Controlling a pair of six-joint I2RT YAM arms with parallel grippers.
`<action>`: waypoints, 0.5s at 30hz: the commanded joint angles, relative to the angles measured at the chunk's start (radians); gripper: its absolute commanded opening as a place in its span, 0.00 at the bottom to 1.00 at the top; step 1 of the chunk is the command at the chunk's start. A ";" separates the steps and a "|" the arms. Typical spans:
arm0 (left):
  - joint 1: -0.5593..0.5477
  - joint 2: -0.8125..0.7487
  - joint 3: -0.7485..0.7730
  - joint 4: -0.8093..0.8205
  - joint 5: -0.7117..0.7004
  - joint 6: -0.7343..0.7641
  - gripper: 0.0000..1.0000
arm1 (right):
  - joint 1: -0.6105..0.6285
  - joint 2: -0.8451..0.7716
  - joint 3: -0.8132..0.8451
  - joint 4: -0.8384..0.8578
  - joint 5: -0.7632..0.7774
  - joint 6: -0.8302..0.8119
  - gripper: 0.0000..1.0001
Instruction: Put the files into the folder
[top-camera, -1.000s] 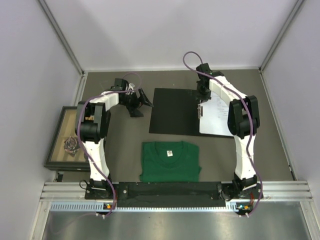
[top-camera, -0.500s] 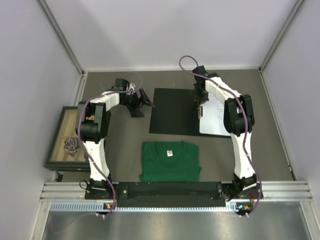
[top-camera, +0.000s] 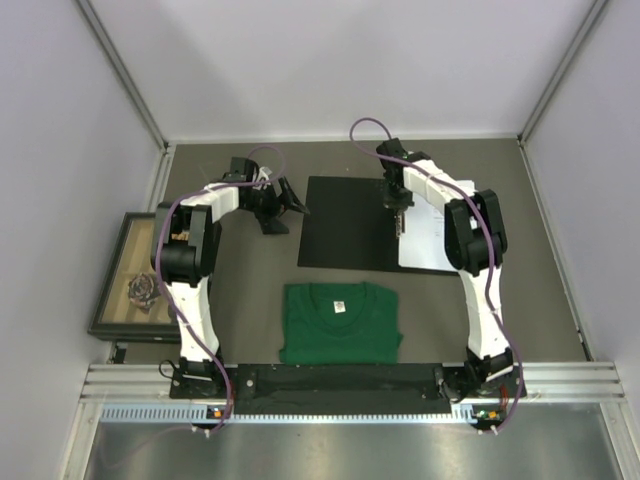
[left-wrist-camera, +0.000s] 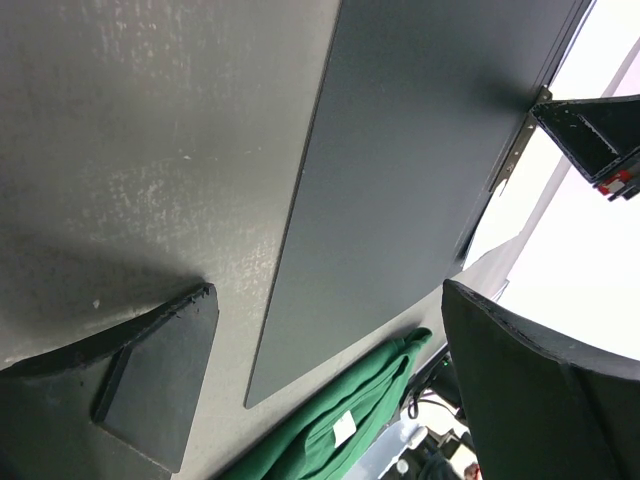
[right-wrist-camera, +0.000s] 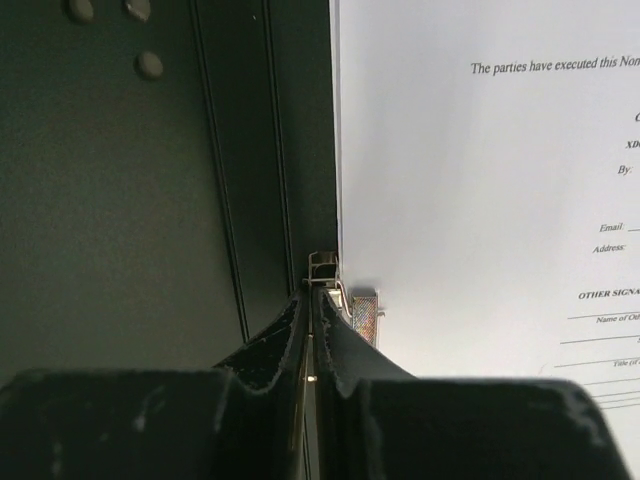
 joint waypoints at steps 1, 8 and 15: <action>-0.006 -0.004 -0.014 0.038 0.010 -0.002 0.98 | 0.029 -0.009 -0.075 0.005 0.052 0.050 0.02; -0.009 -0.010 -0.016 0.035 0.007 0.001 0.98 | 0.029 0.037 -0.056 0.022 0.094 0.048 0.06; -0.006 -0.048 -0.004 -0.015 -0.051 0.032 0.98 | 0.029 -0.011 -0.094 0.094 0.118 0.013 0.00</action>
